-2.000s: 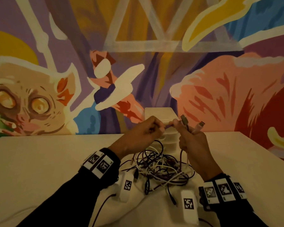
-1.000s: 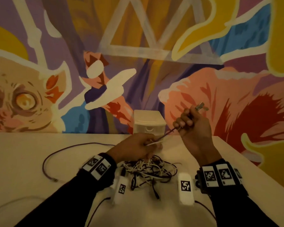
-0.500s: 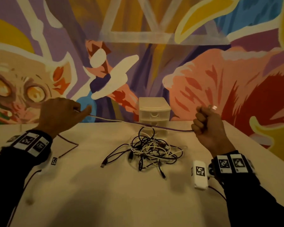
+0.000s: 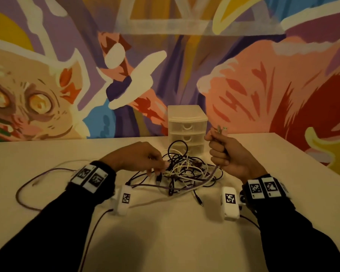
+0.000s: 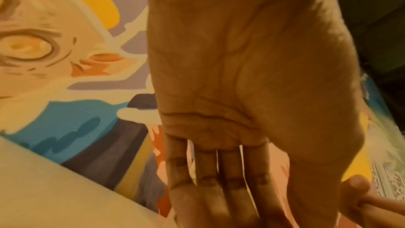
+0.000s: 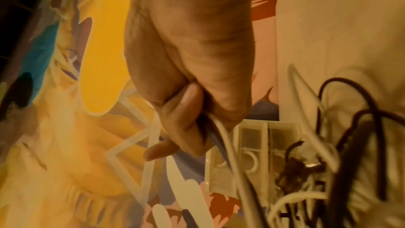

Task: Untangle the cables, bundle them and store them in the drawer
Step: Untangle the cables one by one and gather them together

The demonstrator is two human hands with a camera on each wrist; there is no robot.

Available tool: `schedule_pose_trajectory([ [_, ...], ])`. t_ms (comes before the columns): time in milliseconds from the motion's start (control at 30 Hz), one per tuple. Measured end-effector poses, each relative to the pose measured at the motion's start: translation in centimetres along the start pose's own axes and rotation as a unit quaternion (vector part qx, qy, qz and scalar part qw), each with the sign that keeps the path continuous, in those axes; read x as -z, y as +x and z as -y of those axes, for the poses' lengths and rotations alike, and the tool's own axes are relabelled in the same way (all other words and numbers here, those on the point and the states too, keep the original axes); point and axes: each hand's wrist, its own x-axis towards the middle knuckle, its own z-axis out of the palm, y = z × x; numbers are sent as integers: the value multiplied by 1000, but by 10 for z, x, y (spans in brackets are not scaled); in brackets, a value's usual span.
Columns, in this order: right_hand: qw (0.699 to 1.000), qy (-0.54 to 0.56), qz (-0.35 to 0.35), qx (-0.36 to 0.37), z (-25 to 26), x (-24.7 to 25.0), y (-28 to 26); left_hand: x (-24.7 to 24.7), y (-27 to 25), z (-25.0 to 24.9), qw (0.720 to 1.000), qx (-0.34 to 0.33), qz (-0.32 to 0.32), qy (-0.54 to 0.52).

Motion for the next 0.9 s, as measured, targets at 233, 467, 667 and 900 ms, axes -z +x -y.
schedule_pose_trajectory([
  [233,991,-102,-59,-59,-23,12,8,-27,35,22,983,42,-79,-158],
  [467,974,-203,-85,-54,-38,8,16,-38,37,63,939,98,-178,-277],
  [667,970,-219,-102,-38,-42,8,17,-48,32,72,947,91,-123,-281],
  [900,965,-231,-117,-27,-44,8,16,-51,42,67,979,120,-125,-110],
])
